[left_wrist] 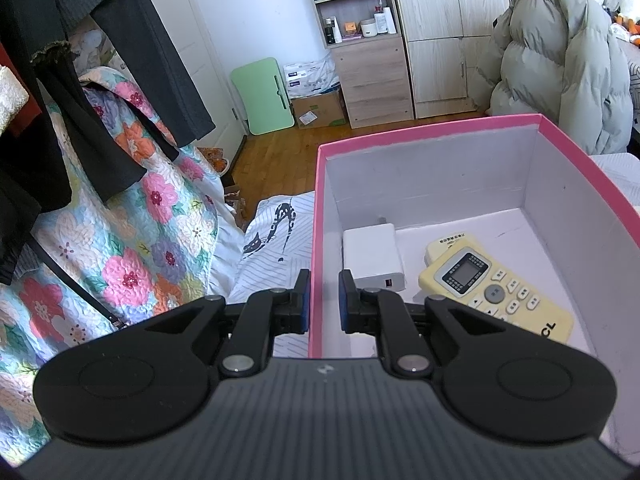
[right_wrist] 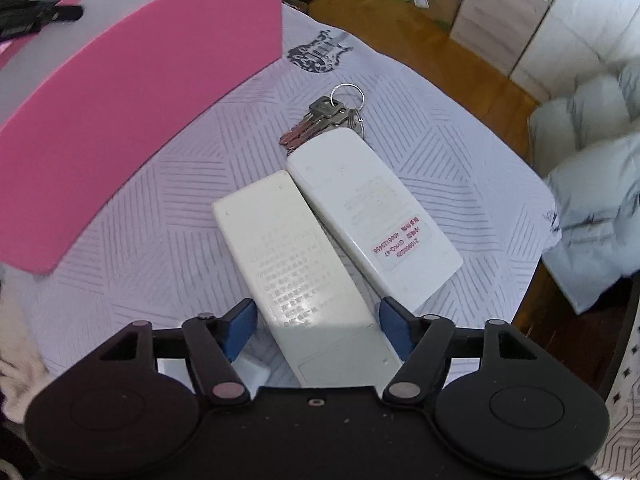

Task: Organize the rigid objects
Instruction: 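Grasp the white rectangular power bank with the right tool, then carry the white power bank into the pink box and release it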

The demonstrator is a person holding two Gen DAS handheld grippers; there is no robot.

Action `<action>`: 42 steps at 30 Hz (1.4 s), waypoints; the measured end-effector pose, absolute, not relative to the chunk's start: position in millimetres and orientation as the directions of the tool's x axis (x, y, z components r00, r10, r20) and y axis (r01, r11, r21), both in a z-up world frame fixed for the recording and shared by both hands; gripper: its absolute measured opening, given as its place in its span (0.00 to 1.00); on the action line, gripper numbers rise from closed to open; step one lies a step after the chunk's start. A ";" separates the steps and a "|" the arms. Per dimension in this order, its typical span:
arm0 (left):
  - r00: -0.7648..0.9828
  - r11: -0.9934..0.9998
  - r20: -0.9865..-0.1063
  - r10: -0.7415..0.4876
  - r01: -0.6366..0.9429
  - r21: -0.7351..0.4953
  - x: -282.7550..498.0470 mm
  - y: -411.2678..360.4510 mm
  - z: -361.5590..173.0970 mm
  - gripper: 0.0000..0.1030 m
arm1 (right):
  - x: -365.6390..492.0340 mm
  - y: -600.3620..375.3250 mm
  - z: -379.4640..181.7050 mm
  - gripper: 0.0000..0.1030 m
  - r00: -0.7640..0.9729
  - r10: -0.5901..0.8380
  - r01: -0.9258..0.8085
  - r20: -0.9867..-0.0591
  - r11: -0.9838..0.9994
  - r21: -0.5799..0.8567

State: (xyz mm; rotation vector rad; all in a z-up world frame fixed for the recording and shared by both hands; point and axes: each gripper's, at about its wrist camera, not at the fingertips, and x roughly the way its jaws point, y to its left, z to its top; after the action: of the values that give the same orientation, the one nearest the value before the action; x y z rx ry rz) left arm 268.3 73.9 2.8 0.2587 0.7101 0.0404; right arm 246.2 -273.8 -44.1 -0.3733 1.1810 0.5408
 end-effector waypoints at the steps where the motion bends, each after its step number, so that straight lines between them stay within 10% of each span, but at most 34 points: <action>1: 0.759 0.969 -0.640 0.121 0.051 0.244 268.3 74.5 3.1 0.11 | 246.2 -271.0 -43.4 0.69 0.272 0.199 -0.590 -0.942 0.808 0.000; 18: 0.755 0.972 -0.646 0.112 0.051 0.228 269.7 75.0 2.9 0.11 | 247.6 -216.0 -42.6 0.64 0.383 0.195 -0.676 -0.903 0.726 -0.130; 42: 0.757 0.976 -0.646 0.103 0.050 0.213 269.6 77.9 2.4 0.11 | 159.3 -222.0 61.8 0.56 0.754 0.271 -0.452 -0.598 0.875 -0.173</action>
State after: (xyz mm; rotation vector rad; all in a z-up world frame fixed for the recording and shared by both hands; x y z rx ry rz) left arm 269.6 77.9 2.4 0.2235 0.7134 0.0291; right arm 159.3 -222.0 61.8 -0.3190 0.5974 0.4013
